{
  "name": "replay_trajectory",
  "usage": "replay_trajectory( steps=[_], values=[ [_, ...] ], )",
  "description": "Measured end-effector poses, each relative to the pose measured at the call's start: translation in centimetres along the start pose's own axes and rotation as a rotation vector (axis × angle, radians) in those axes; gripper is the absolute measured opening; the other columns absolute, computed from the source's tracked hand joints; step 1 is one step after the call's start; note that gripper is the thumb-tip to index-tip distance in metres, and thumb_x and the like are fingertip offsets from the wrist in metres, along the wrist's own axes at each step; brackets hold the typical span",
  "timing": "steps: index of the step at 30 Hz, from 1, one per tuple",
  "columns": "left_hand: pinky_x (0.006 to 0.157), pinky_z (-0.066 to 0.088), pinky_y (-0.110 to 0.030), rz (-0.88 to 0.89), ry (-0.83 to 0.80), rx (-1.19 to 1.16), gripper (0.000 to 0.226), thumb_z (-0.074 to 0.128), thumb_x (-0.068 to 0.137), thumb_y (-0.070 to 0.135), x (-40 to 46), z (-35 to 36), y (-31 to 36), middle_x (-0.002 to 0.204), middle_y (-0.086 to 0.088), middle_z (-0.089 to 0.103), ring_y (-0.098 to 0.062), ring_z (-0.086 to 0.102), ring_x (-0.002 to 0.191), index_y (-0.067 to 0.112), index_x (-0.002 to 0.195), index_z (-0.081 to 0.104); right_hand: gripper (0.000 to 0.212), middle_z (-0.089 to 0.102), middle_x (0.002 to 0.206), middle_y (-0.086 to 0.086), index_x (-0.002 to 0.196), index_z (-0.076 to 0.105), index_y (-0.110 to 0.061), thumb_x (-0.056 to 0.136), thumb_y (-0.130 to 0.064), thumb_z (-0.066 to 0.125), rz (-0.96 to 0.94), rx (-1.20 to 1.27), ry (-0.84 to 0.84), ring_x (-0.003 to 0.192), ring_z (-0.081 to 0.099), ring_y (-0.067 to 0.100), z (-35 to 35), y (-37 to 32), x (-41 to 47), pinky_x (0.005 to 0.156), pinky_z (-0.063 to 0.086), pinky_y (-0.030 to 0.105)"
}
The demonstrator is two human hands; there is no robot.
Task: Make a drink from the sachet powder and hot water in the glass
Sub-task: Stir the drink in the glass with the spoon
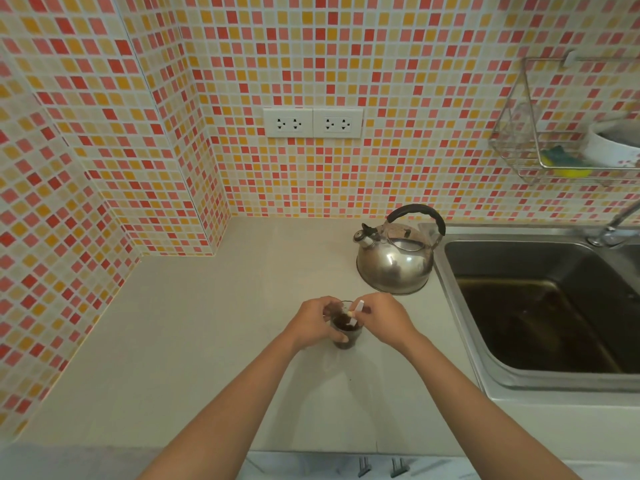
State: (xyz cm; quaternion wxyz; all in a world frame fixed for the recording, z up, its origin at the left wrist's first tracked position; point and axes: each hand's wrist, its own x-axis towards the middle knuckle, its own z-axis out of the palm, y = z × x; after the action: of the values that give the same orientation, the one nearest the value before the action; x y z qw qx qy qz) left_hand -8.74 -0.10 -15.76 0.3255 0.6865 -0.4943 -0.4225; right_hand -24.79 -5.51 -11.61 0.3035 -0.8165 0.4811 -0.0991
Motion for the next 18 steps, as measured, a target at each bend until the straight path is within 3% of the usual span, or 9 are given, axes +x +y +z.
replay_trajectory(
  steps=[3,7,13,18],
  values=[
    [0.097,0.053,-0.039,0.01,0.006,0.009,0.065,0.088,0.052,0.004,0.0,0.0,0.0,0.109,-0.005,0.072,-0.02,0.067,0.104,0.012,0.113,0.066,0.013,0.07,0.084,0.004,0.084,0.075,-0.021,0.083,-0.018,0.063,-0.034,0.065,-0.06,0.076,0.063,0.023,0.5,-0.6,0.0,0.065,0.048,0.035],
    [0.099,0.052,-0.036,0.011,-0.004,0.03,0.066,0.088,0.054,0.007,-0.1,-0.1,0.2,0.11,-0.003,0.072,-0.018,0.067,0.105,0.013,0.116,0.065,0.018,0.063,0.082,-0.001,0.086,0.074,-0.022,0.087,-0.023,0.056,-0.083,-0.109,0.009,0.075,0.058,0.021,0.2,-0.7,0.4,0.057,0.036,0.027],
    [0.098,0.052,-0.036,0.016,-0.006,0.017,0.064,0.088,0.055,0.004,-0.1,-0.1,0.2,0.109,-0.005,0.072,-0.02,0.067,0.105,0.012,0.114,0.066,0.014,0.07,0.088,0.003,0.087,0.075,-0.02,0.085,-0.019,0.06,-0.069,0.032,-0.017,0.077,0.062,0.021,0.8,-0.5,0.2,0.062,0.042,0.029],
    [0.098,0.051,-0.029,0.007,-0.002,0.012,0.066,0.088,0.056,0.004,-0.1,0.0,0.2,0.111,-0.005,0.07,-0.019,0.065,0.105,0.011,0.117,0.065,0.019,0.071,0.088,0.007,0.091,0.073,-0.013,0.089,-0.019,0.055,-0.015,0.041,0.073,0.081,0.064,0.025,0.5,0.3,0.7,0.069,0.048,0.031]
  ],
)
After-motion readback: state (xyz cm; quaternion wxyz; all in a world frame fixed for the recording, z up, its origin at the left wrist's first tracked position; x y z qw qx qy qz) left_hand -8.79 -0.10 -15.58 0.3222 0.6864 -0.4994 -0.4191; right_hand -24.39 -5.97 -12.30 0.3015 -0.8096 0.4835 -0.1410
